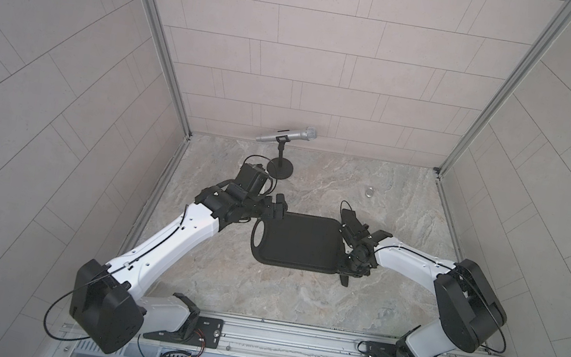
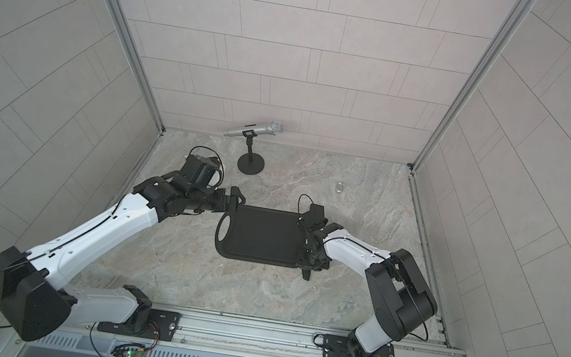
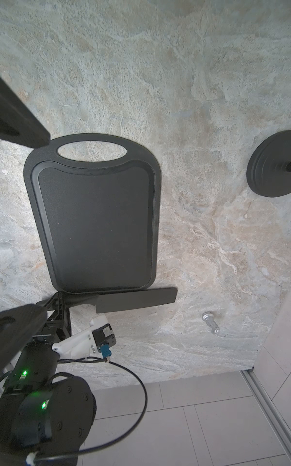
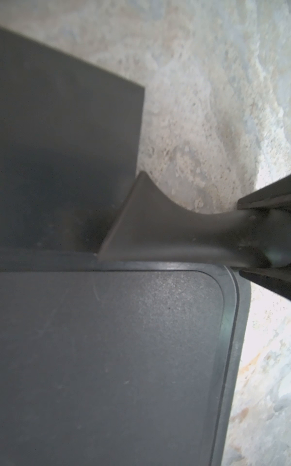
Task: Align the knife with the edge of the cutting board
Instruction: Pick up the knife at the center of the board.
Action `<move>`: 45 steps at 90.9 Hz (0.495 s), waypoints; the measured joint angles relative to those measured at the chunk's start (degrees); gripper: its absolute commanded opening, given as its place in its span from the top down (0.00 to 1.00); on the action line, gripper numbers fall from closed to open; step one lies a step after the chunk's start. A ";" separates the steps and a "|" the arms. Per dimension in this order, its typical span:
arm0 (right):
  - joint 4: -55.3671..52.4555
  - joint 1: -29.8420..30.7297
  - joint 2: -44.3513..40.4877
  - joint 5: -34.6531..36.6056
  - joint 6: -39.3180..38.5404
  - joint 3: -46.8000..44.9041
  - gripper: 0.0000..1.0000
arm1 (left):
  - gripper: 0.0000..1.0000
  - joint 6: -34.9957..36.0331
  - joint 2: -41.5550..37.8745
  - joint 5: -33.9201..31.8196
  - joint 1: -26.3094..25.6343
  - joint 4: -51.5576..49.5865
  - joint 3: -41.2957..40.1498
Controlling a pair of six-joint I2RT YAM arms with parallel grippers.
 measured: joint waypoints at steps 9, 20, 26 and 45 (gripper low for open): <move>0.81 0.00 -0.92 0.07 0.02 -0.87 1.00 | 0.00 0.00 0.00 0.00 0.00 0.00 0.00; 2.08 0.00 -3.02 0.04 0.09 -2.93 1.00 | 0.00 0.00 0.00 0.00 0.00 0.00 0.00; 2.19 0.00 -5.03 0.20 0.46 -4.68 1.00 | 0.00 0.00 0.00 0.00 0.00 0.00 0.00; 3.10 0.52 -12.83 1.36 2.25 -8.59 1.00 | 0.00 0.00 0.00 0.00 0.00 0.00 0.00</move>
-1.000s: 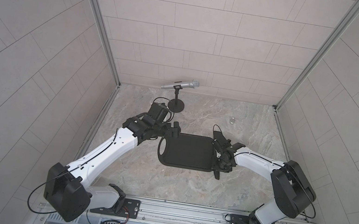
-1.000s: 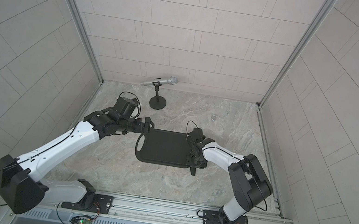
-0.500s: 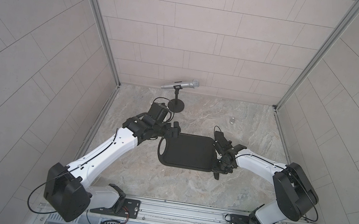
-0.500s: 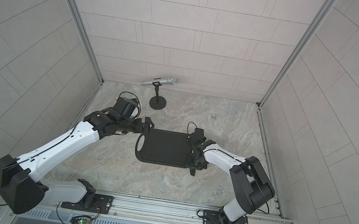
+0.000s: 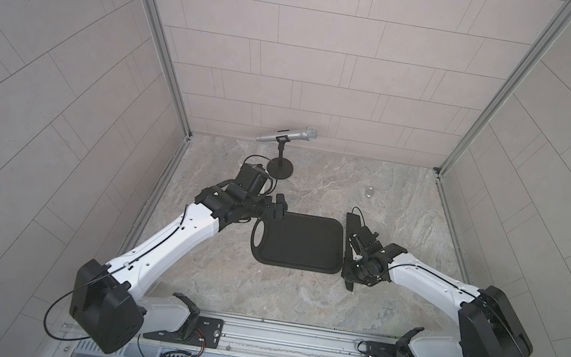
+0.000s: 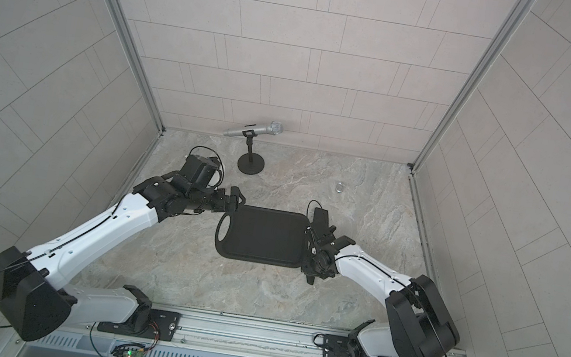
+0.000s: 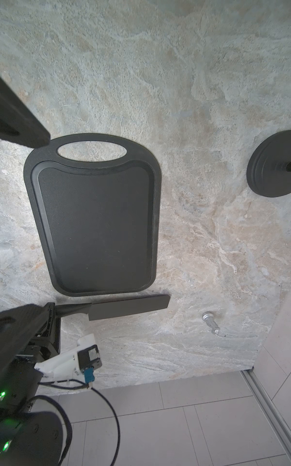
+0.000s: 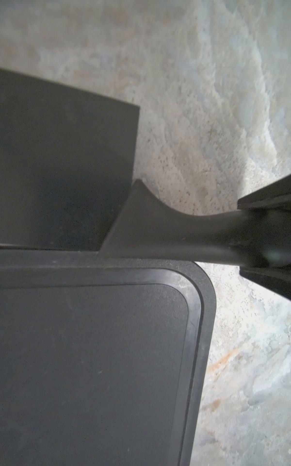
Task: Align the knife with the edge of the cutting board
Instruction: Pick up the knife at the center of the board, then place the knife at the edge of the cutting board.
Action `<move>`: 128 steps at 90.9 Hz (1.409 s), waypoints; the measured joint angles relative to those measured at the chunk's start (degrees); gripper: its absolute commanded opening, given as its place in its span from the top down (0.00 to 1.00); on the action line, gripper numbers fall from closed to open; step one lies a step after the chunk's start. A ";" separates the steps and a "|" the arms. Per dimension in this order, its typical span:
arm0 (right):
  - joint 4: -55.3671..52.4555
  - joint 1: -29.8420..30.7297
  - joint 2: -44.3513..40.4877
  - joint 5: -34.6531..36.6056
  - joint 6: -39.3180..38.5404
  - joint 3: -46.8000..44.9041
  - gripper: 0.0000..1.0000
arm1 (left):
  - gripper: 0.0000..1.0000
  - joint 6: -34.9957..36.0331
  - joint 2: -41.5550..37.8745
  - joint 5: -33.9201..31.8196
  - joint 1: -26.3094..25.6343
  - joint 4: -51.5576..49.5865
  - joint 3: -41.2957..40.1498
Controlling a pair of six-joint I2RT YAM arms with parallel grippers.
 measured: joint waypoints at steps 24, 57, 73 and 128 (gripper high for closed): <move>3.08 1.09 -9.20 0.57 1.49 -3.69 1.00 | 0.00 0.00 0.00 0.00 0.00 0.00 0.00; 4.76 6.27 -9.70 1.95 4.81 -4.46 1.00 | 0.00 0.00 0.00 -0.20 0.00 0.00 0.00; 4.70 9.94 -9.70 4.87 7.58 -4.39 1.00 | 0.00 0.00 0.00 -0.20 0.00 0.00 0.00; 3.06 17.73 -4.63 11.19 14.73 -0.85 1.00 | 0.00 0.00 0.00 -0.20 0.00 0.00 0.00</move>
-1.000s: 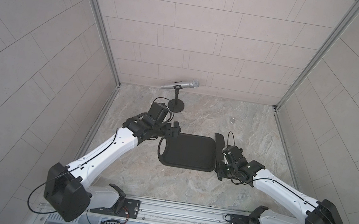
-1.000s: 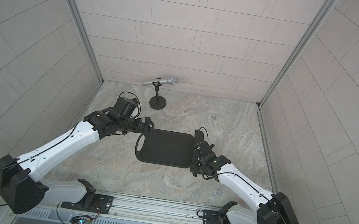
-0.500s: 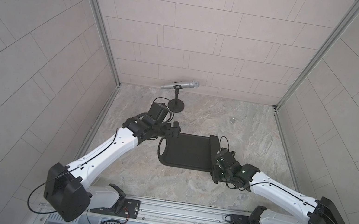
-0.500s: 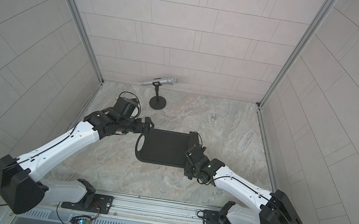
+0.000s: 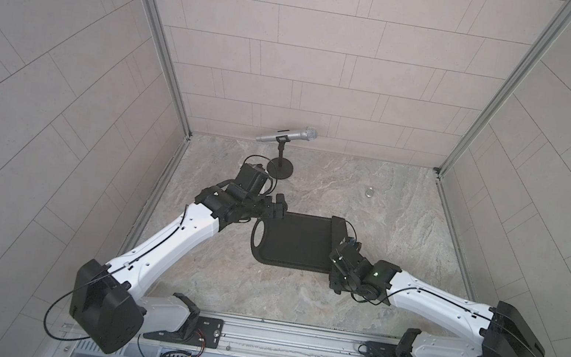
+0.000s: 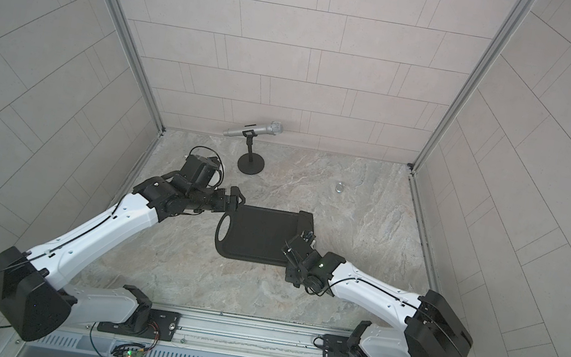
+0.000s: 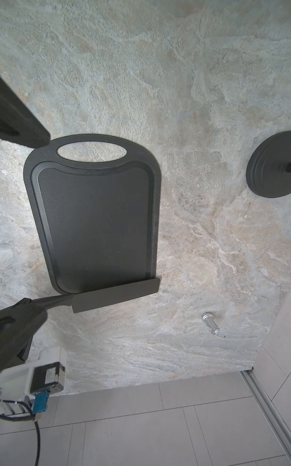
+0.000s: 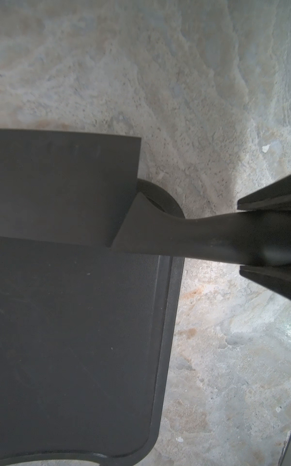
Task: Align the knife with the edge of the cutting board
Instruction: Place the knife at the edge of the cutting board.
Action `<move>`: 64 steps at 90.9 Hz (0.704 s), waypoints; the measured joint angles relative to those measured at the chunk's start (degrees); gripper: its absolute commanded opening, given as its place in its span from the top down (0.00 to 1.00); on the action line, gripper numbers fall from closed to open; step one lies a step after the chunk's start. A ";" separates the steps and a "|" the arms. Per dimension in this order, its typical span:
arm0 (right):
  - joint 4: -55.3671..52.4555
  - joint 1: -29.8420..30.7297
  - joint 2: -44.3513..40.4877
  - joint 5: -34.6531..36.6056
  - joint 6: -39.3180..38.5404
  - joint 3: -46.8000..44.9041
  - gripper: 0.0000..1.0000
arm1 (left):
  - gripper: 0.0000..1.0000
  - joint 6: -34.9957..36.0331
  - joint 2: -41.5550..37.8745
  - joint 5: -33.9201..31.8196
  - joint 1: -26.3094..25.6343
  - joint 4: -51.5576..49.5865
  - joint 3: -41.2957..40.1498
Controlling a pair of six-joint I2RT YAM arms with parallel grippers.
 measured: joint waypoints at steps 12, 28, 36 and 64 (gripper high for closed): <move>-0.68 1.25 1.86 0.83 1.14 1.25 1.00 | 0.00 0.00 0.00 0.00 0.00 0.00 0.00; -1.25 3.02 3.54 1.79 2.56 2.12 1.00 | 0.00 0.00 0.00 0.02 0.00 0.00 0.00; -1.51 3.50 4.02 2.05 3.15 2.19 1.00 | 0.00 0.00 0.00 0.02 0.00 0.00 0.00; -1.60 4.15 6.67 2.21 4.09 2.38 1.00 | 0.00 -0.02 0.00 0.04 0.00 0.00 0.00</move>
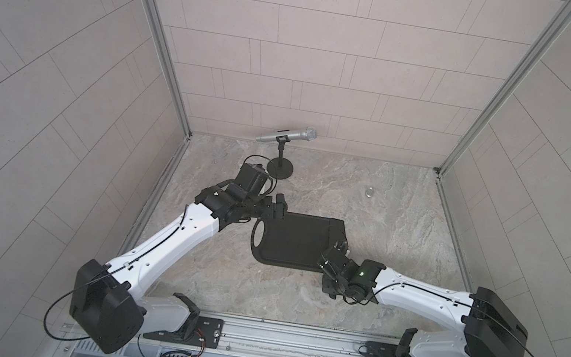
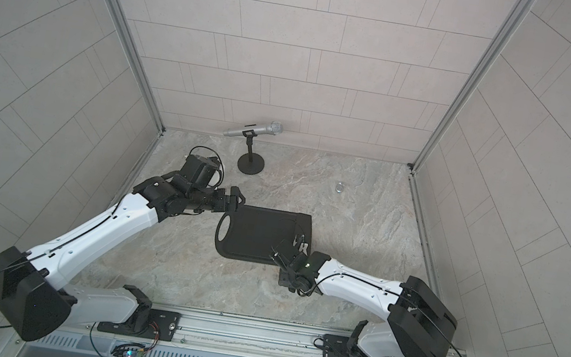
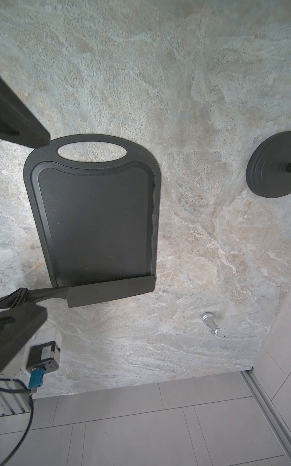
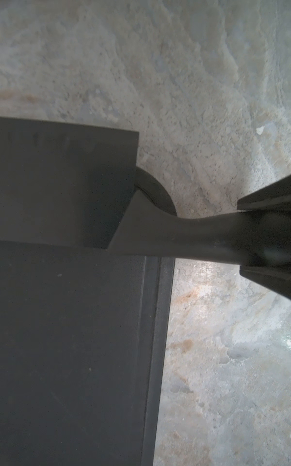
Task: Align the knife with the edge of the cutting board
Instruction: Place the knife at the edge of the cutting board.
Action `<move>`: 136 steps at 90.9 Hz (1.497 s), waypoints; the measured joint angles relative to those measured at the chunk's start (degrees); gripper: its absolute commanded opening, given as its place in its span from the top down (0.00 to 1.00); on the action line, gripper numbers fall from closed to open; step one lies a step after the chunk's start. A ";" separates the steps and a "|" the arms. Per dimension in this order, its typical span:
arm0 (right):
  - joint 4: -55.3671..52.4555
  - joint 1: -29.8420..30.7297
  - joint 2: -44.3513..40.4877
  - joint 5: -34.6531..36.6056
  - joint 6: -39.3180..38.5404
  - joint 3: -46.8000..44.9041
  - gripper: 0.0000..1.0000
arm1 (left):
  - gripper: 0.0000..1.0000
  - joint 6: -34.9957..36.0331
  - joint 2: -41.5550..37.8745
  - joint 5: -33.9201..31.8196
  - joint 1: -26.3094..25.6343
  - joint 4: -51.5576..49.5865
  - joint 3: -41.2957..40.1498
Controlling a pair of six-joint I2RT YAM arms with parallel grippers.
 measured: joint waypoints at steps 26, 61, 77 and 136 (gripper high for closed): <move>1.09 0.00 3.67 -0.98 0.20 0.04 1.00 | 0.00 0.00 0.00 -0.02 0.00 0.00 0.00; 0.44 0.09 9.07 -2.84 -0.28 4.09 0.83 | 0.00 0.00 0.00 -0.09 0.00 0.00 0.00; -0.74 0.09 11.28 -3.21 -1.20 6.49 0.67 | 0.00 0.00 0.00 -0.11 0.00 0.00 0.00; -4.74 -3.65 14.16 -4.11 -4.42 10.12 0.49 | 0.00 0.00 0.00 -0.09 0.00 0.00 0.00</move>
